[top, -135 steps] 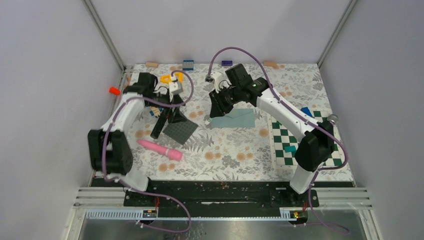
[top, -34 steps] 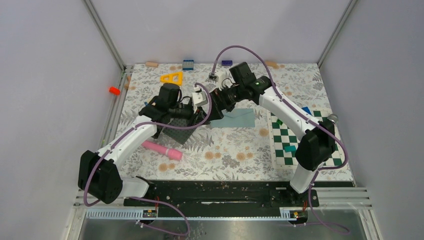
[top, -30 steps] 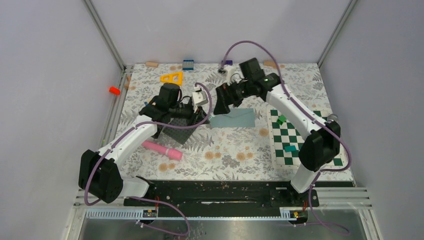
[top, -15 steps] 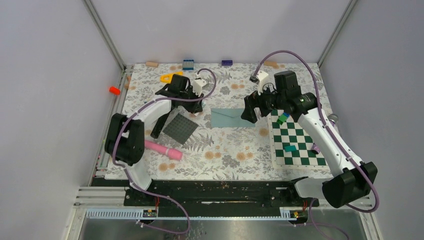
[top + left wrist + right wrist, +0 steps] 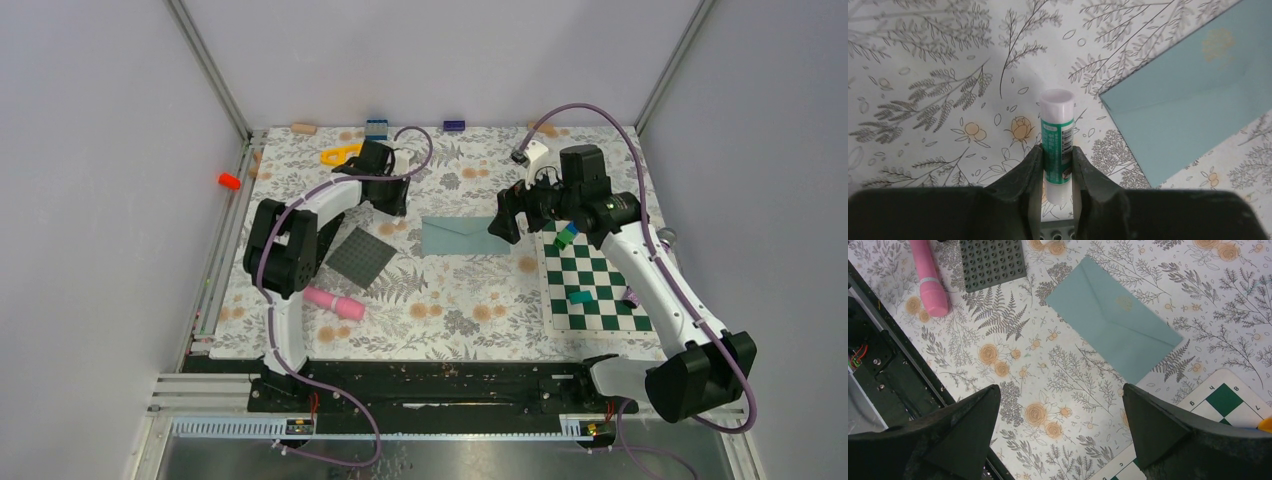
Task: Place the letter into the envelope and seal it
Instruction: Place the solid glue at the center of the board.
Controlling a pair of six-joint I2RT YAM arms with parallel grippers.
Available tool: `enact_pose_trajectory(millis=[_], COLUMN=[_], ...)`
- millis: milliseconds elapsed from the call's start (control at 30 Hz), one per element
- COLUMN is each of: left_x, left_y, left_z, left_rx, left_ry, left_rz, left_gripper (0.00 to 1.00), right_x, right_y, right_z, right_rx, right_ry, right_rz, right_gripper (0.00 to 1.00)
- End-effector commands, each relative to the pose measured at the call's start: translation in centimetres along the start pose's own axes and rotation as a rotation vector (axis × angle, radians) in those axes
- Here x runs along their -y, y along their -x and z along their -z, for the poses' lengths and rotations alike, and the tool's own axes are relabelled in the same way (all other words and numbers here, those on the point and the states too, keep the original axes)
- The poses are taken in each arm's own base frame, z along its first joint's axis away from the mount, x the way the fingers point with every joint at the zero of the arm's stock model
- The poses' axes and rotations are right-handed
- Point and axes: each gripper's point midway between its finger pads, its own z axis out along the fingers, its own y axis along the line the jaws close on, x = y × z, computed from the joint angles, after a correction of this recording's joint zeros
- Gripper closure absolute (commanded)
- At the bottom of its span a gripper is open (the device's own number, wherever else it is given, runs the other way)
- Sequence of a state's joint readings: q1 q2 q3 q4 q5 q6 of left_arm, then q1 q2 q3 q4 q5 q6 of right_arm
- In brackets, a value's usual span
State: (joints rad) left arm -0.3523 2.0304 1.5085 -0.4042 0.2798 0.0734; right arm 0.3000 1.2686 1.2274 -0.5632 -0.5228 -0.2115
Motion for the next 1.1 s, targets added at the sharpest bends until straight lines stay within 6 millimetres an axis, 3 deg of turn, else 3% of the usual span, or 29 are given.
enact_pose_trajectory(millis=[0,267,400,667,833,967,1067], left_x=[-0.9,-0.3,0.1,0.2,0.5,0.8,0.7], left_y=[0.0,-1.1,-1.6,-1.8,-0.7,1.0,2.1], left_z=[-0.5,-1.3,-1.8,-1.7,-0.5,1.2,2.5], left_rx=[-0.023,-0.055,-0.071,-0.082,-0.046,0.016,0.057], left_ry=[0.074,0.071,0.059,0.056,0.048,0.049,0.053], left_rz=[0.101,0.183,0.201,0.205,0.198,0.17,0.152], left_gripper=[0.92,0.88,0.71,0.63,0.4,0.07,0.01], right_x=[-0.7,-0.7,-0.7,-0.7,-0.5,-0.3,-0.1], right_y=[1.4,1.4,1.4,1.5,1.5,1.6,1.7], right_z=[0.8,0.7,0.6,0.8,0.8,1.0,1.3], right_rx=[0.068,0.071,0.073,0.079,0.08,0.083,0.089], right_ry=[0.026,0.033,0.037,0.035,0.028,0.014,-0.002], right_rz=[0.025,0.013,0.006,0.003,0.002,0.004,0.01], right_gripper=[0.0,0.0,0.0,0.01,0.0,0.0,0.0])
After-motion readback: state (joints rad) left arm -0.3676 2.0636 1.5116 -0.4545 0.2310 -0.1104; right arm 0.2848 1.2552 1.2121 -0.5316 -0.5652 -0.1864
